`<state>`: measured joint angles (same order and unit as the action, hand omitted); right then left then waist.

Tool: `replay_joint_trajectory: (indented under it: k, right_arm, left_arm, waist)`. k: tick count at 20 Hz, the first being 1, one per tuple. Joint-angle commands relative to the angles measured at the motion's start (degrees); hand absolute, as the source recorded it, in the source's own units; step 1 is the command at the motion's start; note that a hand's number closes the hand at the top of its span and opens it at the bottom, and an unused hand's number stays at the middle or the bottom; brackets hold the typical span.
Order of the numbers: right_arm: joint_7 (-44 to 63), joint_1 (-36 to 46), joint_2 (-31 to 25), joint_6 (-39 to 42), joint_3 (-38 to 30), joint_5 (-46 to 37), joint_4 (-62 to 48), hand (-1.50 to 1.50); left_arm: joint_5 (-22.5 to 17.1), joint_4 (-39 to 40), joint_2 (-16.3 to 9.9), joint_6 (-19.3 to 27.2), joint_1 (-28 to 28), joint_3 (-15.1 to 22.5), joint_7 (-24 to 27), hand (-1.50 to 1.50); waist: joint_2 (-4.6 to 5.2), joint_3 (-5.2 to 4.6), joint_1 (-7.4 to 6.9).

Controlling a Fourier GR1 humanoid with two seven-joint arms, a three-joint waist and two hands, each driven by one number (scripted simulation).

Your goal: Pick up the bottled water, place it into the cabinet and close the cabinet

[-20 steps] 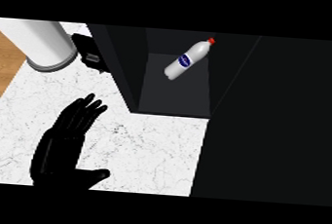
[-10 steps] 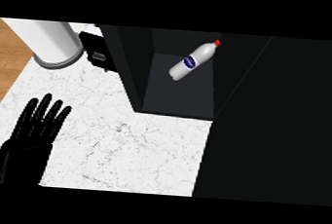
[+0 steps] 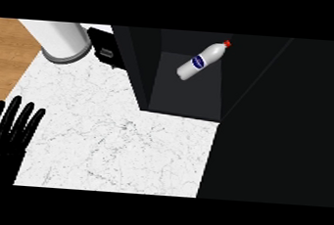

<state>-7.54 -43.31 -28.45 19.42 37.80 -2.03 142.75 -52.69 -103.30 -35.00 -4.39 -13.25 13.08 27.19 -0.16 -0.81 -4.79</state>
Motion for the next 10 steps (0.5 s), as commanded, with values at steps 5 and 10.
replay_joint_trajectory:
  k: [5,10]
  right_arm:
    - [6.8,6.3,3.5,2.3,12.4,0.7,3.4,1.5]
    - [8.9,10.2,3.9,2.5,10.6,2.4,1.2,1.5]
  left_arm:
    - [-2.3,-1.5,-3.7,-5.2,-1.8,-2.7,-0.5,-1.5]
    - [-3.0,-0.7,-5.1,-8.4,-2.3,-3.6,-0.4,-1.5]
  waist:
    - [1.05,-0.03,-3.44]
    - [1.93,-0.2,-5.59]
